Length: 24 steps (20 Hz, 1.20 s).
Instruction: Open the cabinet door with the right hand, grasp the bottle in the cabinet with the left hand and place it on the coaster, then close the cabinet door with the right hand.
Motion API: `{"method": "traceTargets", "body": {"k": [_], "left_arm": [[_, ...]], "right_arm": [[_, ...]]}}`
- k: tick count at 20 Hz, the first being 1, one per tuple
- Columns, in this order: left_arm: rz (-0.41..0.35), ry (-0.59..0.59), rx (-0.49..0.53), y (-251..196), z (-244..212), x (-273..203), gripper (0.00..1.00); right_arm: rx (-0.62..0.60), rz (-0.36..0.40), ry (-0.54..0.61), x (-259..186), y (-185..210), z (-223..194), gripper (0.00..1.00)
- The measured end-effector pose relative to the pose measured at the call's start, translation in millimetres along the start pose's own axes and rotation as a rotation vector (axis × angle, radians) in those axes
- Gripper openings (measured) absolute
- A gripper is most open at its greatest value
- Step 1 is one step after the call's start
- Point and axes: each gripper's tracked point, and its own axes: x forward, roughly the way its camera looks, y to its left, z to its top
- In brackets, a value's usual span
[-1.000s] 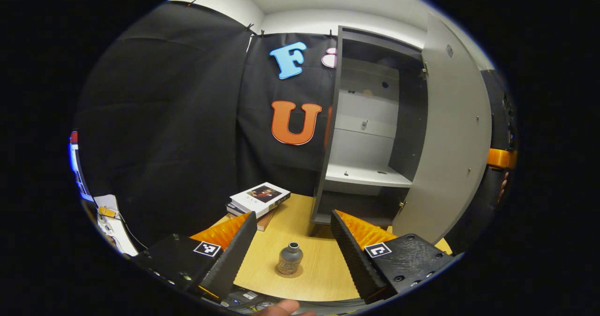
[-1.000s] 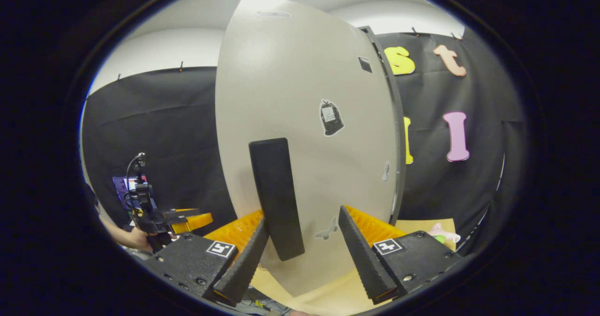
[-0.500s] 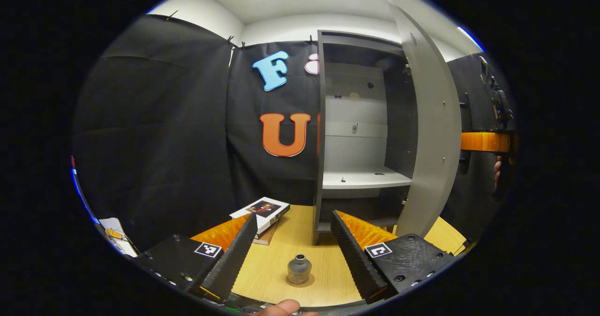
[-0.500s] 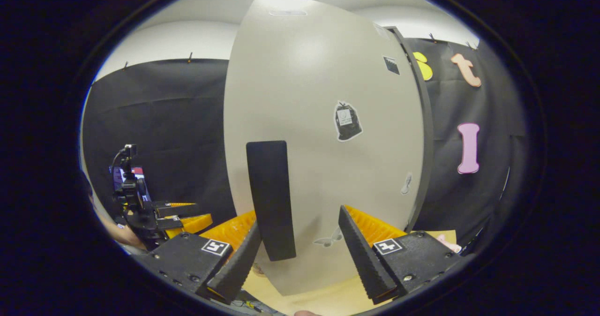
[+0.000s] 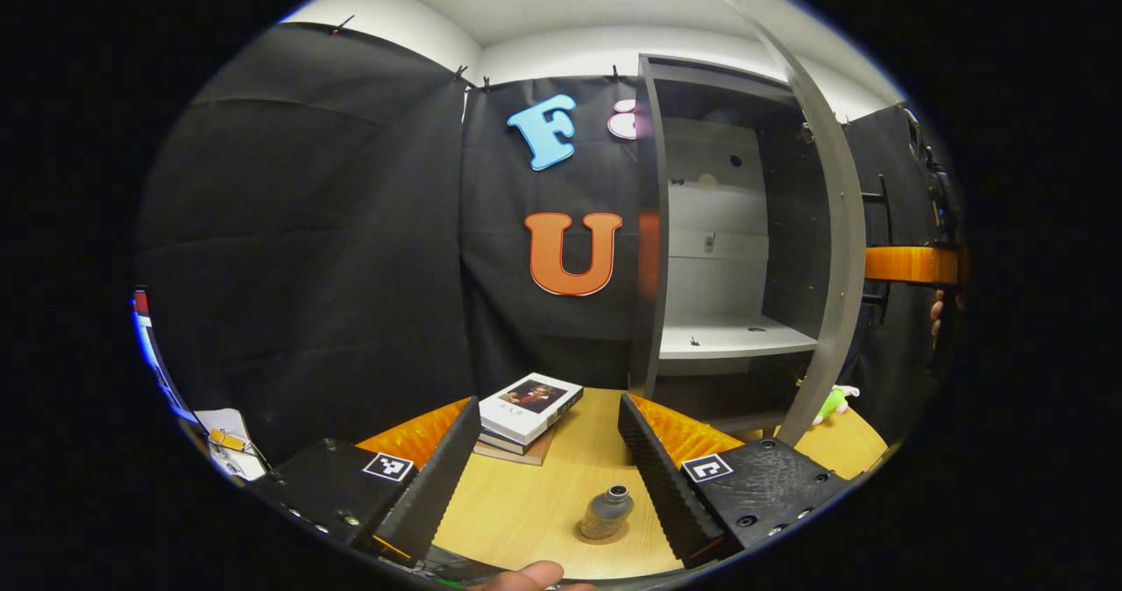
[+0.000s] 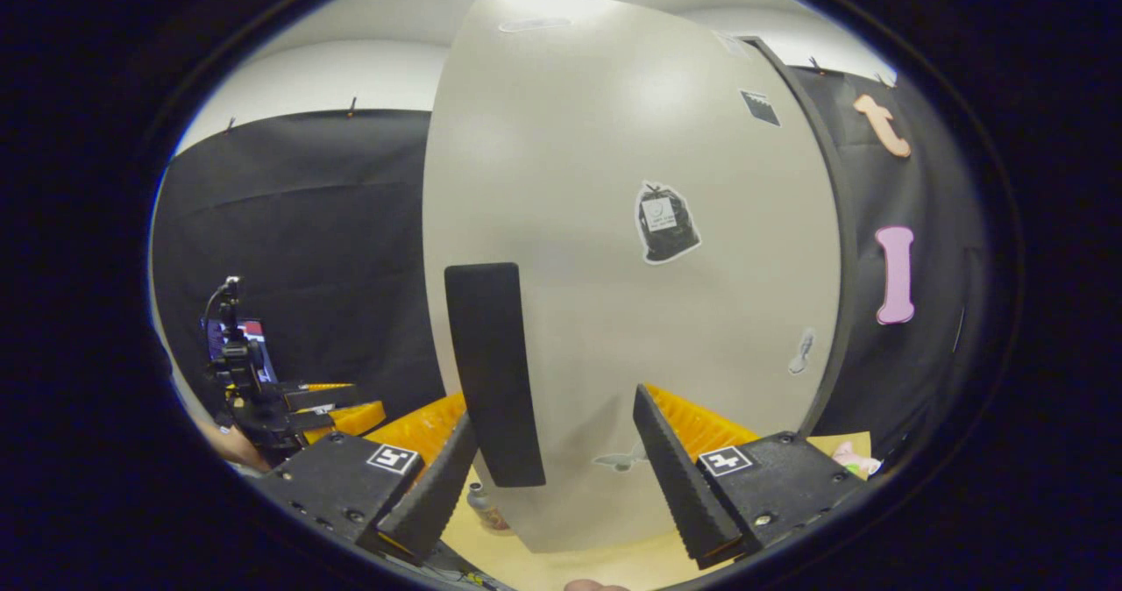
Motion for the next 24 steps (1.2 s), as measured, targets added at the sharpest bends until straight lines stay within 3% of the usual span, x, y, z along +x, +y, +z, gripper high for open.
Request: {"method": "traceTargets", "body": {"k": [13,18,22,24], "left_arm": [[0.047,0.025,-0.005,39,0,25,0.95],[0.043,0.01,0.042,42,6,32,0.95],[-0.024,-0.008,0.049,19,14,46,0.95],[-0.067,-0.02,0.047,1,21,57,0.95]], "right_arm": [[-0.002,-0.034,-0.018,60,4,9,1.0],[-0.159,-0.113,-0.038,67,3,22,1.0],[-0.197,-0.129,-0.041,55,4,20,1.0],[-0.176,-0.198,-0.043,41,-15,18,1.0]]}}
